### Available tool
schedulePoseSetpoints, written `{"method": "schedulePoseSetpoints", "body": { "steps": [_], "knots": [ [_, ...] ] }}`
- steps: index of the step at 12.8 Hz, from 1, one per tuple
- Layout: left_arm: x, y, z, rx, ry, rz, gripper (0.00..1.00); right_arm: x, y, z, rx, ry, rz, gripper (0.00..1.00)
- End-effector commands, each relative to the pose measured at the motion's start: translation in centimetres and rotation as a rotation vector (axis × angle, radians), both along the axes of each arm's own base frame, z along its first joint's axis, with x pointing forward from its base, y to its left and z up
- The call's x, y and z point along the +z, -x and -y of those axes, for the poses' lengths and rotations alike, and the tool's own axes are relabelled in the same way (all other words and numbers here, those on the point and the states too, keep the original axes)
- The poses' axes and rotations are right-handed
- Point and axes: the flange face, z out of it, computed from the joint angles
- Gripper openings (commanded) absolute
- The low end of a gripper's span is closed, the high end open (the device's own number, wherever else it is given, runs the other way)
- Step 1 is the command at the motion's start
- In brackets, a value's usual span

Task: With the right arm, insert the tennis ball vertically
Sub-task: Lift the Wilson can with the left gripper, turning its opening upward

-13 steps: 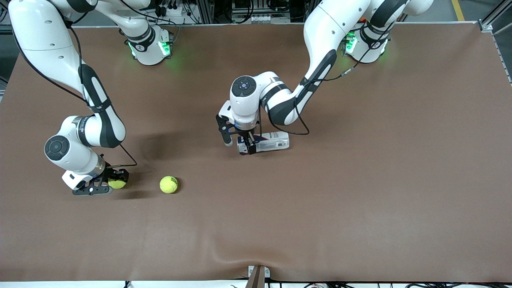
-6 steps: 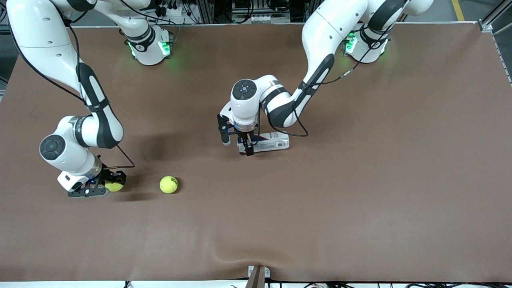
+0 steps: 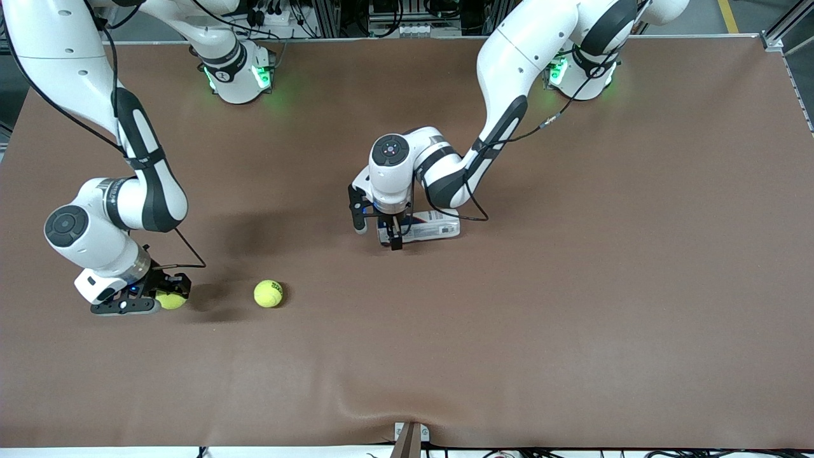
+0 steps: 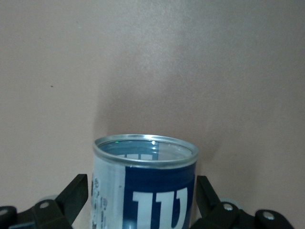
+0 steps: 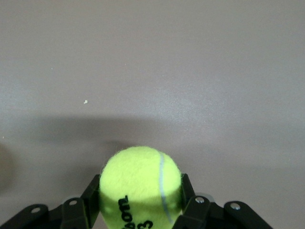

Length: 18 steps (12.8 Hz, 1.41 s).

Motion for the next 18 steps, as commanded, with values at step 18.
{"method": "schedulePoseSetpoints", "body": {
  "steps": [18],
  "knots": [
    [1.4,-0.9,0.4,-0.037,0.031,0.041,0.68,0.8,0.5,0.1,-0.018,-0.006,0.0,0.05]
  ]
}}
